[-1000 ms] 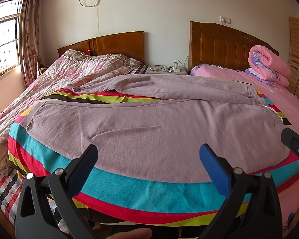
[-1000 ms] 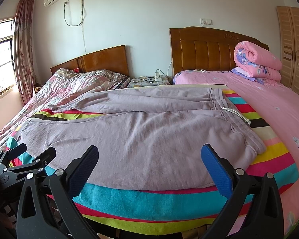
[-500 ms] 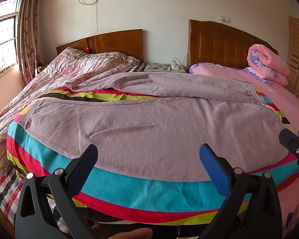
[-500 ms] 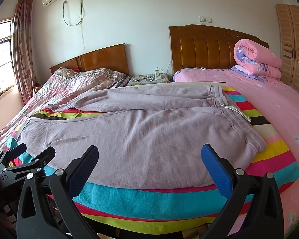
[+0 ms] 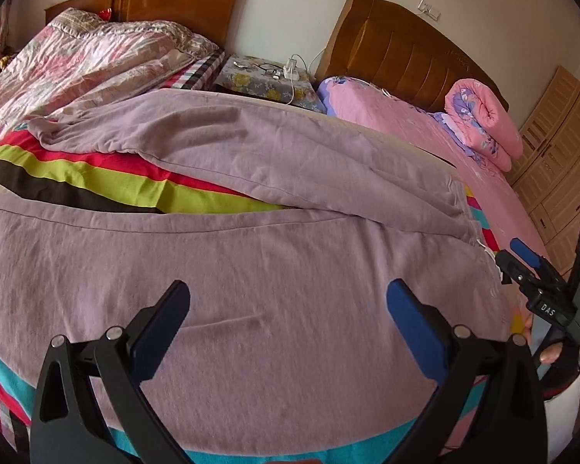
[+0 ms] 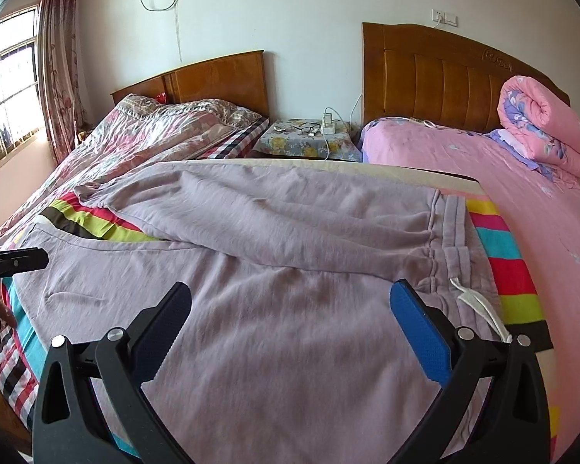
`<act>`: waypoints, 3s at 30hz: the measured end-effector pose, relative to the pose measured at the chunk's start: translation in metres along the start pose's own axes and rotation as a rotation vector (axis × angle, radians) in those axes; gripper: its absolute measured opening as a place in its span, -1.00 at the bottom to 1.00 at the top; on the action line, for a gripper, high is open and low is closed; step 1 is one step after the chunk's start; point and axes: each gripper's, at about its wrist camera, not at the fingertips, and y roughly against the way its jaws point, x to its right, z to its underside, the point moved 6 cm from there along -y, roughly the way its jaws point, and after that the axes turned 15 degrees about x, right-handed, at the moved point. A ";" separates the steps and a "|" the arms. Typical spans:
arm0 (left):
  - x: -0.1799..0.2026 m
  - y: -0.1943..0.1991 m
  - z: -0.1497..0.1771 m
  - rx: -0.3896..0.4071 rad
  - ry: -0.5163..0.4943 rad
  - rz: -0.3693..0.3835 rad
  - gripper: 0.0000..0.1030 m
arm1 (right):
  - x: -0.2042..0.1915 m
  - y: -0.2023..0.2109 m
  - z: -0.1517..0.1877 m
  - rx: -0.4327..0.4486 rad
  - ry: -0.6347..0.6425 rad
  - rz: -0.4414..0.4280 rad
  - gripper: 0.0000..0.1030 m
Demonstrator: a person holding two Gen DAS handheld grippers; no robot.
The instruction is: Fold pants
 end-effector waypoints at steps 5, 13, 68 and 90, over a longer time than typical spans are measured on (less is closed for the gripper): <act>-0.020 -0.054 -0.045 0.072 0.176 0.060 0.97 | 0.014 -0.109 -0.040 -0.077 0.099 -0.116 0.92; -0.021 -0.113 -0.071 0.029 0.129 -0.037 0.97 | 0.004 -0.279 -0.057 -0.248 0.218 -0.306 0.70; -0.047 -0.077 -0.044 0.045 0.233 -0.092 0.85 | -0.059 -0.159 -0.064 0.038 0.473 -0.151 -0.69; 0.025 -0.071 0.004 -0.065 0.077 -0.034 0.97 | 0.005 0.019 0.033 0.005 -0.464 -0.076 0.06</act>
